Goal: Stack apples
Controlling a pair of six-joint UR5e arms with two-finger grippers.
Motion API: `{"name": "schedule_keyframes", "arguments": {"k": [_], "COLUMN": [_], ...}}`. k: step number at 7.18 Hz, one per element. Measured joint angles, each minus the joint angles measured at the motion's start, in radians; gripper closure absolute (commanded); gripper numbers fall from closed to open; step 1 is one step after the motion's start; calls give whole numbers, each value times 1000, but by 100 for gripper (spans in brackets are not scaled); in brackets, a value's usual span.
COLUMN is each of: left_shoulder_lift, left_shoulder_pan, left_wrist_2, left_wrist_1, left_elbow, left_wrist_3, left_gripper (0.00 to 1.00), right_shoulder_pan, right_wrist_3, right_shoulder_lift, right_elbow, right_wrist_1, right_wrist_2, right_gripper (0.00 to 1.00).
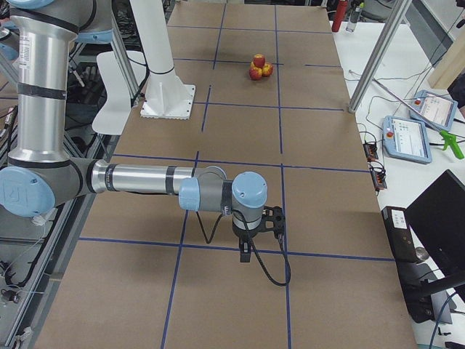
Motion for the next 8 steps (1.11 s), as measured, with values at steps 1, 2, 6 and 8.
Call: {"name": "schedule_keyframes", "arguments": {"k": [1,2,6,8], "left_shoulder_lift": [0,0,2,2], "left_shoulder_pan": [0,0,0,0], "left_wrist_2": [0,2,9,10], "left_wrist_1": [-1,-1,-4,-4], "left_elbow": [-1,-2,-2,-3], "left_wrist_3": [-45,-85,-124,-124], "left_gripper": [0,0,0,0], "right_shoulder_pan": [0,0,0,0], "right_wrist_3": [0,0,0,0], "right_shoulder_lift": [0,0,0,0], "right_elbow": [0,0,0,0], "right_wrist_1": [0,0,0,0], "right_wrist_2": [0,0,0,0], "right_gripper": [0,0,0,0]}}
